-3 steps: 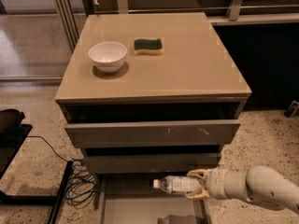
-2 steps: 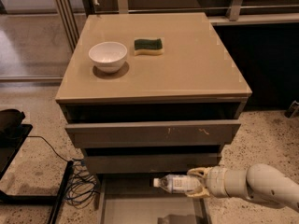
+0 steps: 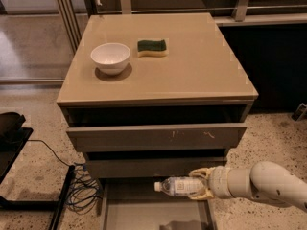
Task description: Pick blue plastic bottle from bottom drawer and place on counter
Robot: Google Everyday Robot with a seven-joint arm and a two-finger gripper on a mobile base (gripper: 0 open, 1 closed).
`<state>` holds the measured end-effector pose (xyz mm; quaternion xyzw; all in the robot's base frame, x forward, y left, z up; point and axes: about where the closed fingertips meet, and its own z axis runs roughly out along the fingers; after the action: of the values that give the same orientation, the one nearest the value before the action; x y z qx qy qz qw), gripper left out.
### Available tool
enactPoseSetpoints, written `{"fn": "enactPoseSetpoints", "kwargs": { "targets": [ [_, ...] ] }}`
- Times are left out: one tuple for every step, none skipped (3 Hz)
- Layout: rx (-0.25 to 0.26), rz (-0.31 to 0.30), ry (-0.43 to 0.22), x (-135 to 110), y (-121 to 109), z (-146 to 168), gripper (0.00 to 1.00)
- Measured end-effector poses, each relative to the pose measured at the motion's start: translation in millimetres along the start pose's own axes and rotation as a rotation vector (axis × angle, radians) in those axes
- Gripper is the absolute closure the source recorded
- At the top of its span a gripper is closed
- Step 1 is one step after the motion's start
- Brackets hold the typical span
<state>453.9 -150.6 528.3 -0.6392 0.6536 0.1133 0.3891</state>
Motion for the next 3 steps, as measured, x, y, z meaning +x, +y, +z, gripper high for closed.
{"fn": "enactPoseSetpoints", "kwargs": {
  "targets": [
    [0.051,-0.091,0.011,-42.9,-26.4,-45.0,1.00],
    [0.094,-0.158,0.031,-79.4,-61.1,-85.8,1.00],
    [0.128,-0.192,0.037,-114.7,-100.9,-127.1,1.00]
  ]
}}
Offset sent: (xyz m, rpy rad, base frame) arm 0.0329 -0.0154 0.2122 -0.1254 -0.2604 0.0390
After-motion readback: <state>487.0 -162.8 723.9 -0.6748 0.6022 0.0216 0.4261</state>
